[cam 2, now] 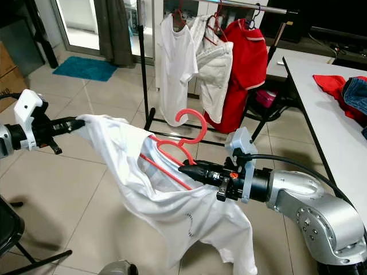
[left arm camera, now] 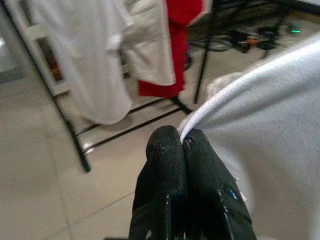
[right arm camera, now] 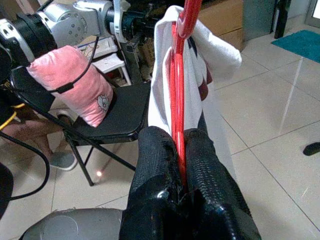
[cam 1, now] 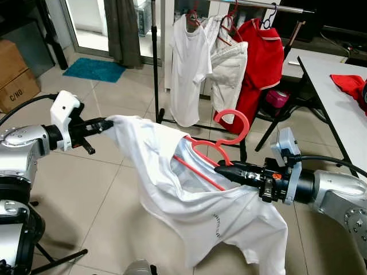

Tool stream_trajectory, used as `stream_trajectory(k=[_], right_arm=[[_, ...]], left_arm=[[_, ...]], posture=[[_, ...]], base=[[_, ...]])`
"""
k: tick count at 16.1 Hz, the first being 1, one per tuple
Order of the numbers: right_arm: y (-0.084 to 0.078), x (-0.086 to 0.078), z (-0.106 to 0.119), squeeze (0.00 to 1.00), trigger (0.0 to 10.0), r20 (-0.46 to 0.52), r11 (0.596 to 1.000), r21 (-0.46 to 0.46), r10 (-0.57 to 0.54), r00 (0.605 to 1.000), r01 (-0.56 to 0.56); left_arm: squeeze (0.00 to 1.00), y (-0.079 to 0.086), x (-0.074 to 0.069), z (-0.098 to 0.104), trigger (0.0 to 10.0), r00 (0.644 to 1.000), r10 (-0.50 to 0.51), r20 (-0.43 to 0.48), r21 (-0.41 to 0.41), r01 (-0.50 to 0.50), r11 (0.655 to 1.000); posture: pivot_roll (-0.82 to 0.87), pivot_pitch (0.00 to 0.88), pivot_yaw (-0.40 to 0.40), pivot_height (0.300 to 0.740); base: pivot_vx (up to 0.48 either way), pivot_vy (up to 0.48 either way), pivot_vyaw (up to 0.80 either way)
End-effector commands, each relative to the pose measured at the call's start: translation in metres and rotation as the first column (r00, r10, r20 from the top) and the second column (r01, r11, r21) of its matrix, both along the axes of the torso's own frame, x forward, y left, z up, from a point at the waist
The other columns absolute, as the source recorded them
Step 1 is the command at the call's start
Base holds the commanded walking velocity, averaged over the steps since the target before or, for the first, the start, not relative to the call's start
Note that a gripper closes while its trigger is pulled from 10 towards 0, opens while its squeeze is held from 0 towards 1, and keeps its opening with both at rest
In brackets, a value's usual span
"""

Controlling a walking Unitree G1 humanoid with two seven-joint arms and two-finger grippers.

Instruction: Hang hanger

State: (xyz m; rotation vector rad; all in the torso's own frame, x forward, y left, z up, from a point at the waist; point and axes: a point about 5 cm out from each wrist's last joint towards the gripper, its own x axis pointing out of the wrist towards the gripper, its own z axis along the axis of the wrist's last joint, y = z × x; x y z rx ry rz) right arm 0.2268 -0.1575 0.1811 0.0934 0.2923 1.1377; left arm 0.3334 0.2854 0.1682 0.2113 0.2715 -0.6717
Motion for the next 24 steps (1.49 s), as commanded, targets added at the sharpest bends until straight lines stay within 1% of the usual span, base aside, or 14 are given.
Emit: stream_trajectory(k=[1, 2, 6, 8, 9, 13, 16, 18, 19, 20, 21, 22, 23, 24], right_arm=[[-0.001, -0.002, 0.004, 0.00, 10.0, 0.015, 1.000, 0.000, -0.001, 1.000, 0.001], [-0.002, -0.001, 0.004, 0.00, 10.0, 0.013, 1.000, 0.000, -0.004, 1.000, 0.004], [-0.002, -0.001, 0.004, 0.00, 10.0, 0.012, 1.000, -0.003, -0.005, 1.000, 0.005], [-0.004, 0.000, 0.004, 0.00, 10.0, 0.011, 1.000, -0.006, -0.007, 1.000, 0.007], [-0.004, 0.000, 0.004, 0.00, 10.0, 0.011, 1.000, -0.007, -0.007, 1.000, 0.007], [-0.005, 0.000, 0.004, 0.00, 10.0, 0.012, 1.000, -0.011, -0.012, 1.000, 0.012], [-0.005, 0.001, 0.004, 0.00, 10.0, 0.011, 1.000, -0.016, -0.014, 1.000, 0.014], [-0.005, 0.001, 0.004, 0.00, 10.0, 0.012, 1.000, -0.017, -0.014, 1.000, 0.014], [-0.005, 0.001, 0.003, 0.00, 10.0, 0.012, 1.000, -0.017, -0.013, 1.000, 0.014], [-0.005, 0.001, 0.003, 0.00, 10.0, 0.012, 1.000, -0.017, -0.013, 1.000, 0.013], [-0.004, 0.001, 0.003, 0.00, 10.0, 0.011, 1.000, -0.016, -0.012, 1.000, 0.012], [-0.004, 0.001, 0.003, 0.00, 10.0, 0.011, 1.000, -0.015, -0.011, 1.000, 0.011], [-0.003, 0.001, 0.002, 0.00, 10.0, 0.011, 1.000, -0.015, -0.011, 1.000, 0.012], [-0.004, 0.001, 0.002, 0.00, 10.0, 0.011, 1.000, -0.013, -0.015, 1.000, 0.015]], left_arm=[[0.00, 0.002, 0.001, -0.003, 0.0, 0.999, 0.044, -0.017, 0.005, -0.044, 0.999], [0.00, 0.009, 0.000, -0.012, 0.0, 0.989, 0.140, -0.041, 0.011, -0.140, 0.990], [0.00, 0.017, 0.000, -0.018, 0.0, 0.969, 0.239, -0.055, 0.047, -0.237, 0.970], [0.00, 0.027, 0.001, -0.022, 0.0, 0.932, 0.359, -0.058, 0.082, -0.354, 0.932], [0.00, 0.029, 0.000, -0.024, 0.0, 0.919, 0.389, -0.063, 0.093, -0.382, 0.919], [0.00, 0.027, -0.001, -0.031, 0.0, 0.908, 0.410, -0.083, 0.108, -0.401, 0.910], [0.00, 0.030, -0.004, -0.042, 0.0, 0.881, 0.461, -0.107, 0.178, -0.440, 0.880], [0.00, 0.031, -0.006, -0.045, 0.0, 0.867, 0.482, -0.122, 0.170, -0.461, 0.871], [0.00, 0.030, -0.006, -0.047, 1.4, 0.867, 0.479, -0.137, 0.148, -0.460, 0.875], [0.00, 0.028, -0.006, -0.047, 3.9, 0.871, 0.471, -0.142, 0.131, -0.455, 0.881], [0.00, 0.024, -0.006, -0.047, 10.0, 0.880, 0.447, -0.164, 0.072, -0.441, 0.895], [0.00, 0.020, -0.005, -0.045, 10.0, 0.893, 0.419, -0.167, 0.024, -0.421, 0.907], [1.00, 0.018, -0.005, -0.043, 10.0, 0.899, 0.408, -0.160, -0.001, -0.413, 0.911], [1.00, 0.017, -0.009, -0.043, 10.0, 0.908, 0.388, -0.160, -0.024, -0.396, 0.918]], posture=[[-0.03, 0.000, -0.051, 0.740], [-0.02, 0.000, -0.055, 0.740], [-0.02, 0.001, -0.059, 0.740], [-0.03, 0.003, -0.061, 0.740], [-0.03, 0.002, -0.061, 0.740], [-0.03, 0.001, -0.062, 0.740], [-0.03, 0.001, -0.065, 0.740], [-0.03, 0.001, -0.066, 0.740], [-0.03, 0.001, -0.066, 0.740], [-0.02, 0.001, -0.066, 0.740], [-0.02, 0.000, -0.064, 0.740], [-0.02, 0.000, -0.062, 0.740], [-0.03, 0.000, -0.060, 0.740], [-0.02, 0.000, -0.058, 0.740]], base=[[0.000, 0.000, 0.00], [0.000, 0.000, 0.00], [0.000, 0.000, 0.00], [0.000, 0.000, 0.00], [0.000, 0.000, 0.00], [0.000, 0.000, 0.00], [0.000, 0.000, 0.00], [0.000, 0.000, 0.00], [0.000, 0.000, 0.00], [0.000, 0.000, 0.00], [0.000, 0.000, 0.00], [0.000, 0.000, 0.00], [0.000, 0.000, 0.00], [0.000, 0.000, 0.00]])
